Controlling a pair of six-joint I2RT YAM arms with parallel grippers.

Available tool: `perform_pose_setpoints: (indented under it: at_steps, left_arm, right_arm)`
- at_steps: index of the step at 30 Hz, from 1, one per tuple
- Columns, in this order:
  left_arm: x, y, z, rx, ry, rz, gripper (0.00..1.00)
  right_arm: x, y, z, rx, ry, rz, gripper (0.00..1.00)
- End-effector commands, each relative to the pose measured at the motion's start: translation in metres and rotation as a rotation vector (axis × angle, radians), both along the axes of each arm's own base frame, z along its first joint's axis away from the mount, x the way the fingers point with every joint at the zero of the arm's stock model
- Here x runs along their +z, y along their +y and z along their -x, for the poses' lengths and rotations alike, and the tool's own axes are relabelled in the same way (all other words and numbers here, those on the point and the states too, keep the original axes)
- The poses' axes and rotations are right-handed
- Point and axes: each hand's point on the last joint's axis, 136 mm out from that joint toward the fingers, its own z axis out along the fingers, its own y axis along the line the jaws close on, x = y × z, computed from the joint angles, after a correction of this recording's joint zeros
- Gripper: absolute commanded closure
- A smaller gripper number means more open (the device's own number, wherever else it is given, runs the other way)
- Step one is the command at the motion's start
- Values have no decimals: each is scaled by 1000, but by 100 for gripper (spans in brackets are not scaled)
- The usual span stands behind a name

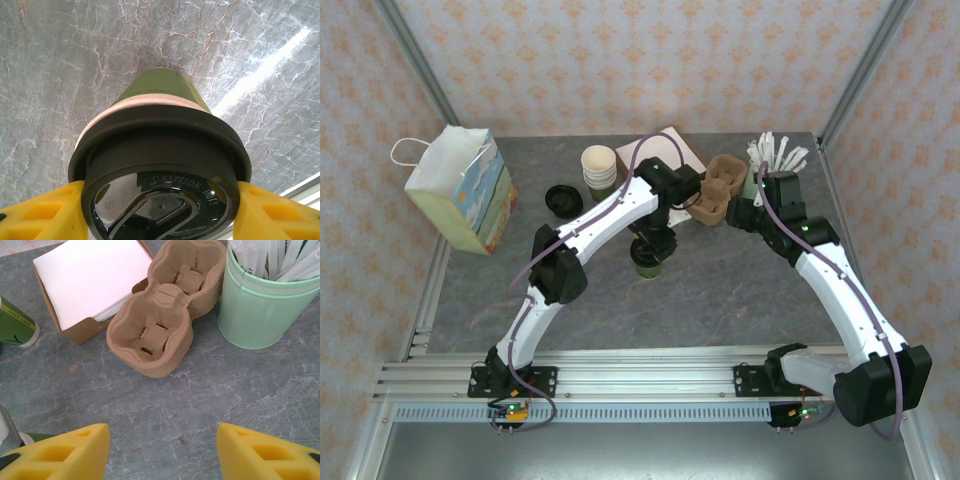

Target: Pack the takeout coffee

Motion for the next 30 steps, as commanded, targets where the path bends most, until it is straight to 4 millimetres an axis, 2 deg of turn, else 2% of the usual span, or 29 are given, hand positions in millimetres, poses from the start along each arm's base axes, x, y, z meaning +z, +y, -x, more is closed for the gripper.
perform_pose_setpoints:
  at_steps: [1,8,24,30]
  left_arm:
    - [3,4,5,-32,10,-34,50]
    - [-11,8,6,-44,42,-78,50]
    - [-71,21,29,-92,245,-170,50]
    - [-89,31,34,-76,265,-217,54]
  right_arm:
    - [6,-3,1,-5,-31,19,42]
    - [5,-4,1,-5,-31,23,41]
    - [3,-5,2,-9,-29,26,41]
    - [3,-6,2,-13,-32,29,41]
